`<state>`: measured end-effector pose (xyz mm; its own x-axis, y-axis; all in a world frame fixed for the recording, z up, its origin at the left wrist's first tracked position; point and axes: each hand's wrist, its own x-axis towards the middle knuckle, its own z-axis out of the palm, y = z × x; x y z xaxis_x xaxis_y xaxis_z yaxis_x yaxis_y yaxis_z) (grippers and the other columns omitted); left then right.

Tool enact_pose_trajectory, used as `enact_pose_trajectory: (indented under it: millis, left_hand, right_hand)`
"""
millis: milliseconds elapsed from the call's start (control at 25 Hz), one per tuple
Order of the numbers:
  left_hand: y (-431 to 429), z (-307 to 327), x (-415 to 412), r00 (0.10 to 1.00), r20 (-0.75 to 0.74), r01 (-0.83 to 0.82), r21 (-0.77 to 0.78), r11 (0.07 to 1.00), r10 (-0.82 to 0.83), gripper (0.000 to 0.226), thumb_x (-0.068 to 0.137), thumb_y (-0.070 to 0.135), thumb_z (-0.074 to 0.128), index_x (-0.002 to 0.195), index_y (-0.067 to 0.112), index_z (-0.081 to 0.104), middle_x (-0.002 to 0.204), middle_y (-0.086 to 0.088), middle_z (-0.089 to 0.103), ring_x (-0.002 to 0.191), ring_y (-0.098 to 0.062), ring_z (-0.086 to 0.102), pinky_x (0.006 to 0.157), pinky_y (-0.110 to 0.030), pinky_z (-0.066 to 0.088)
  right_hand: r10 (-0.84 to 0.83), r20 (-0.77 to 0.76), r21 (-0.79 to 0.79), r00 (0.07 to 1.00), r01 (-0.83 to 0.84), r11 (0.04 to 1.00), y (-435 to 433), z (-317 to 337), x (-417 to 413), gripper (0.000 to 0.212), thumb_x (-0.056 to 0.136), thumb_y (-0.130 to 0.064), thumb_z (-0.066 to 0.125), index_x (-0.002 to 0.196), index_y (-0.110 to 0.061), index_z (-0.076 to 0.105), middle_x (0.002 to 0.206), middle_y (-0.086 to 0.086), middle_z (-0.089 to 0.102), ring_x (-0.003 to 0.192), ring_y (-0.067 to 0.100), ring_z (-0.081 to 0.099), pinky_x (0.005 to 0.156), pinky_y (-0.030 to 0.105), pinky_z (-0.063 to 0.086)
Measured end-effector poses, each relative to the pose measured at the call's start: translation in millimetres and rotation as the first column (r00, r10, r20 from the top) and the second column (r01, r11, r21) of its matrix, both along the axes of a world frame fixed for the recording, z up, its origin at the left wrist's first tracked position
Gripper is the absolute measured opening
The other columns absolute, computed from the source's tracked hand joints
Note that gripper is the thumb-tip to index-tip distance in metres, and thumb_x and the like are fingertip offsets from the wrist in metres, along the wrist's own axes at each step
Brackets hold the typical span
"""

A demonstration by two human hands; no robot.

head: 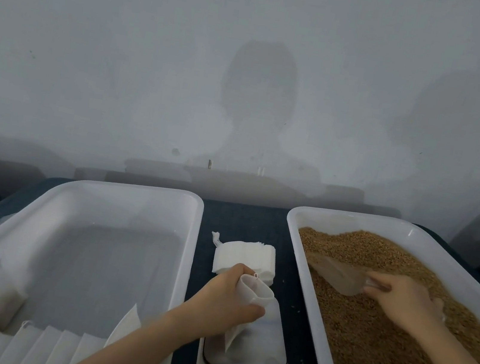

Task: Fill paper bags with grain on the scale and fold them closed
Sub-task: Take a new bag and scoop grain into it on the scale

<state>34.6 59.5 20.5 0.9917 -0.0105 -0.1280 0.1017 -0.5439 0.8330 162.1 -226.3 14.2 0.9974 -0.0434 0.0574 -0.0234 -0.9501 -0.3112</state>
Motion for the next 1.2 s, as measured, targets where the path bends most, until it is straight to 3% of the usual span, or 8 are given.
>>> enact_pose_trajectory:
  millis: [200,440,640,840,920,1000,1160,1200]
  left_hand:
    - [0.7,-0.8,1.1,1.0,-0.005,0.001,0.002,1.0,-0.001,0.046,0.083,0.035,0.068,0.121,0.03,0.042,0.112,0.008,0.053,0.096,-0.012,0.056,0.069,-0.013,0.048]
    - [0.7,-0.6,1.2,1.0,-0.001,0.008,-0.004,1.0,-0.008,0.046,0.083,0.034,0.068,0.12,0.031,0.041,0.109,0.01,0.052,0.092,-0.009,0.056,0.065,-0.011,0.046]
    - [1.4,-1.5,0.2,1.0,0.008,0.013,-0.001,1.0,-0.013,0.046,0.083,0.032,0.068,0.12,0.029,0.041,0.106,0.009,0.052,0.09,-0.009,0.055,0.065,-0.012,0.045]
    - [1.4,-2.7,0.9,1.0,0.012,0.016,-0.01,1.0,-0.016,0.046,0.083,0.032,0.068,0.12,0.029,0.041,0.108,0.009,0.053,0.091,-0.01,0.056,0.064,-0.011,0.045]
    - [1.4,-3.2,0.9,1.0,0.016,0.018,-0.009,1.0,-0.018,0.045,0.082,0.032,0.068,0.118,0.031,0.041,0.104,0.012,0.052,0.089,-0.009,0.055,0.062,-0.011,0.044]
    - [2.0,-3.3,0.7,1.0,0.026,0.015,-0.012,1.0,-0.015,0.042,0.082,0.032,0.068,0.114,0.033,0.04,0.099,0.016,0.051,0.086,-0.006,0.055,0.06,-0.009,0.043]
    - [2.7,-5.2,0.1,0.999,0.034,0.014,-0.033,0.999,-0.013,0.042,0.081,0.033,0.069,0.113,0.032,0.042,0.098,0.016,0.052,0.086,-0.005,0.056,0.063,-0.011,0.044]
    - [2.7,-5.4,0.2,0.999,0.035,0.015,-0.029,0.999,-0.014,0.043,0.08,0.033,0.069,0.114,0.032,0.042,0.099,0.016,0.052,0.087,-0.005,0.056,0.063,-0.011,0.044]
  right_hand:
    - [0.006,-0.011,0.036,1.0,-0.006,0.999,-3.9,4.3,-1.2,0.035,0.086,-0.055,0.056,0.121,-0.053,0.053,0.129,-0.013,0.058,0.125,0.025,0.048,0.11,0.053,0.019]
    - [0.048,-0.039,0.129,0.998,-0.043,0.991,-9.6,20.2,-11.4,0.036,0.084,-0.051,0.061,0.12,-0.047,0.056,0.13,-0.007,0.058,0.123,0.027,0.05,0.108,0.055,0.029]
    - [0.094,-0.015,0.244,0.995,-0.087,0.966,-11.7,41.0,-25.9,0.039,0.081,-0.041,0.067,0.119,-0.037,0.061,0.126,-0.003,0.061,0.108,0.025,0.059,0.095,0.046,0.044]
    - [0.179,0.014,0.332,0.984,-0.174,0.927,-11.9,59.9,-45.8,0.037,0.078,-0.037,0.069,0.113,-0.044,0.061,0.122,-0.005,0.064,0.105,0.015,0.058,0.098,0.047,0.042]
    - [0.236,0.035,0.344,0.971,-0.234,0.909,-8.9,69.1,-53.7,0.035,0.078,-0.035,0.069,0.107,-0.05,0.059,0.117,-0.008,0.066,0.082,0.006,0.062,0.08,0.035,0.051]
    - [0.279,0.056,0.356,0.959,-0.281,0.891,-4.9,78.4,-59.8,0.034,0.078,-0.031,0.069,0.103,-0.053,0.059,0.112,-0.01,0.066,0.064,0.0,0.063,0.058,0.023,0.045]
    - [0.361,0.102,0.371,0.927,-0.372,0.851,6.3,90.6,-69.3,0.033,0.071,-0.037,0.07,0.097,-0.055,0.06,0.104,-0.019,0.065,0.093,0.004,0.062,0.084,0.031,0.047]
    - [0.382,0.106,0.373,0.918,-0.393,0.841,9.1,92.2,-71.6,0.033,0.067,-0.042,0.067,0.096,-0.056,0.061,0.101,-0.021,0.066,0.094,0.005,0.062,0.084,0.031,0.048]
